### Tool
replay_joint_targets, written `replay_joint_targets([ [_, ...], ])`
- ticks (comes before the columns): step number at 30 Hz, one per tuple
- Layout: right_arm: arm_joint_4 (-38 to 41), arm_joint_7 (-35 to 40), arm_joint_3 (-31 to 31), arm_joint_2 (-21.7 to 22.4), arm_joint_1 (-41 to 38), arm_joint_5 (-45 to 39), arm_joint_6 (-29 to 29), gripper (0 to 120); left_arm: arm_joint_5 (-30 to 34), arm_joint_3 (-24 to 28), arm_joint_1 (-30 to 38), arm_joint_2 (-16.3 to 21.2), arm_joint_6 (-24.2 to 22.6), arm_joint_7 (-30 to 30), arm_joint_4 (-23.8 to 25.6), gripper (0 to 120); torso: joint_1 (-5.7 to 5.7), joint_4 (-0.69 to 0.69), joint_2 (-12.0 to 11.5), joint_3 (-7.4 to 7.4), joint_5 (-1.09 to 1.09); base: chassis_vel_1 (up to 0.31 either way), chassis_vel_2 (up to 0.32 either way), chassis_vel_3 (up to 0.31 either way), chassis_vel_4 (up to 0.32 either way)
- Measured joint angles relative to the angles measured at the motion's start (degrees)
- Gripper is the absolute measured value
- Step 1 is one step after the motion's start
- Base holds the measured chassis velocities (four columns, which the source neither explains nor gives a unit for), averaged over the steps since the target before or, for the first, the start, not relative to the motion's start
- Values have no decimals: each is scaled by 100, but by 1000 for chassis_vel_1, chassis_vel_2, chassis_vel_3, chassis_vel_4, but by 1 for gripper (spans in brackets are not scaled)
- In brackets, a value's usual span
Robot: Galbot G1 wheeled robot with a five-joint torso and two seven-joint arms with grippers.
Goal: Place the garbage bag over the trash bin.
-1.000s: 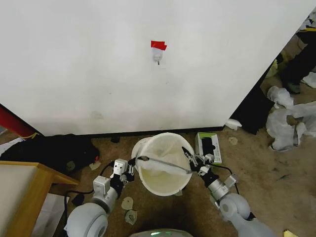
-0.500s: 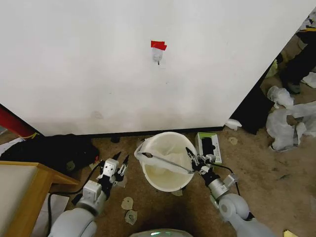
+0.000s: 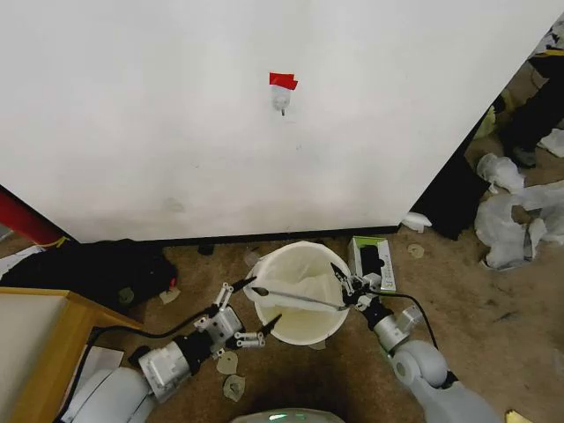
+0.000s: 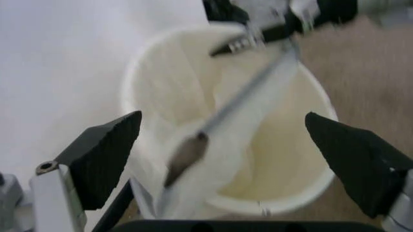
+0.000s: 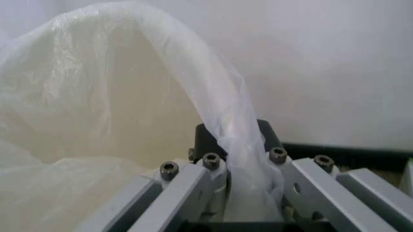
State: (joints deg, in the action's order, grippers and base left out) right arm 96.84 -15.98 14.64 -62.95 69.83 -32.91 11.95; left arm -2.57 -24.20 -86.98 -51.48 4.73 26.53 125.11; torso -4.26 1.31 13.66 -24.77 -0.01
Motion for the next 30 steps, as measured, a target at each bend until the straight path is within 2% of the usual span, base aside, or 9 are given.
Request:
replay_joint_targets([
  [5,20,-87,11,-5,15,286,140,1,-360,71,205,7,184,-3,-330,97,0,0,0,0,0,0,0,0,0],
  [10,9,-163,-4,-58,13,521,276,1,-503,101,379,-67,190,-37,-426,93,0,1,0,0,1,0,0,0,0],
  [15,-18,-194,-33,-128,-29,754,373,1,-607,123,422,-165,176,-27,-485,78,0,0,0,0,1,0,0,0,0],
  [20,-16,-193,-51,-164,-76,803,390,1,-822,122,385,-234,205,170,-503,55,0,0,0,0,1,0,0,0,0],
  [22,-11,-190,-50,-165,-80,803,391,1,-856,120,379,-242,211,190,-506,52,0,0,0,0,1,0,0,0,0],
  [29,22,-139,-49,-185,-60,789,391,1,-927,82,296,-276,233,236,-465,23,0,1,0,0,0,0,0,0,0],
  [30,22,-139,-49,-185,-60,789,391,1,-927,82,296,-276,233,236,-465,23,0,1,0,0,0,0,0,0,0],
])
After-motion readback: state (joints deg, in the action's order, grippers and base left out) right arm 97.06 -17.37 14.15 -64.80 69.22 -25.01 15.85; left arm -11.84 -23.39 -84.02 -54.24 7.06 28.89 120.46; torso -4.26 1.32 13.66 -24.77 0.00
